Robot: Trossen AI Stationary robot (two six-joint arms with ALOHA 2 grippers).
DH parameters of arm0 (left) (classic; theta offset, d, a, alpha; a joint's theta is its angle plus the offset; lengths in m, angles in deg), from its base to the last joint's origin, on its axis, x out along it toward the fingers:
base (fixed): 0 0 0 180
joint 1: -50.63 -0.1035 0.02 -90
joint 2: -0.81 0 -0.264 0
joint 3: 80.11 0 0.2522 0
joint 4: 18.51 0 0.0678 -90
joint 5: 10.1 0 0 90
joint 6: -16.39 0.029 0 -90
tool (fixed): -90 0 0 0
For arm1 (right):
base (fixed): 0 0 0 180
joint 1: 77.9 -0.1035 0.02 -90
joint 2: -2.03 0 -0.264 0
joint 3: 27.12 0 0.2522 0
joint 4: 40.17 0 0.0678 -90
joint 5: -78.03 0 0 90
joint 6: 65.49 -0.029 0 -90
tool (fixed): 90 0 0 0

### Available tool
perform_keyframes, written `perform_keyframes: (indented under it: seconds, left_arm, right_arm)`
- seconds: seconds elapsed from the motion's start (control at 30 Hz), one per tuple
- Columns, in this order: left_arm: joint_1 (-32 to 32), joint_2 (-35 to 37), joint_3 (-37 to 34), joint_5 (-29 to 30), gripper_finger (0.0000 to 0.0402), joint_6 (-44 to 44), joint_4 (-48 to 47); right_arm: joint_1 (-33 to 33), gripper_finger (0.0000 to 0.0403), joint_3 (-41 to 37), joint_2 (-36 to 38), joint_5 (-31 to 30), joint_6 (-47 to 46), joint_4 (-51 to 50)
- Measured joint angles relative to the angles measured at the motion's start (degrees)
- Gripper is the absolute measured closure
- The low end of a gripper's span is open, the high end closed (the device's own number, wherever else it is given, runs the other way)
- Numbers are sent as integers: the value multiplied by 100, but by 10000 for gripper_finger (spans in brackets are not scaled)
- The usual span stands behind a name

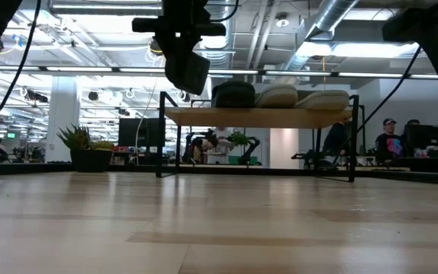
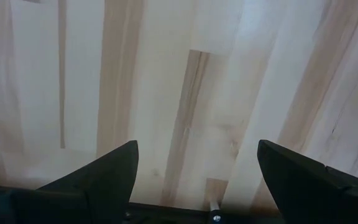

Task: Pick and place slides into the shelf
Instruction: Put the black slide on the shelf

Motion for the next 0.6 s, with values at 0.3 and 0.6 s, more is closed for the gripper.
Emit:
perform_keyframes:
  seconds: [0.3,0.6]
  left_arm:
    - [-220,15,-92,-63,359,381,7]
    - [-296,25,-523,-92,359,477,11]
  right_arm:
    - [0,81,0,0,2,-48,0]
    - [0,81,0,0,2,-103,4]
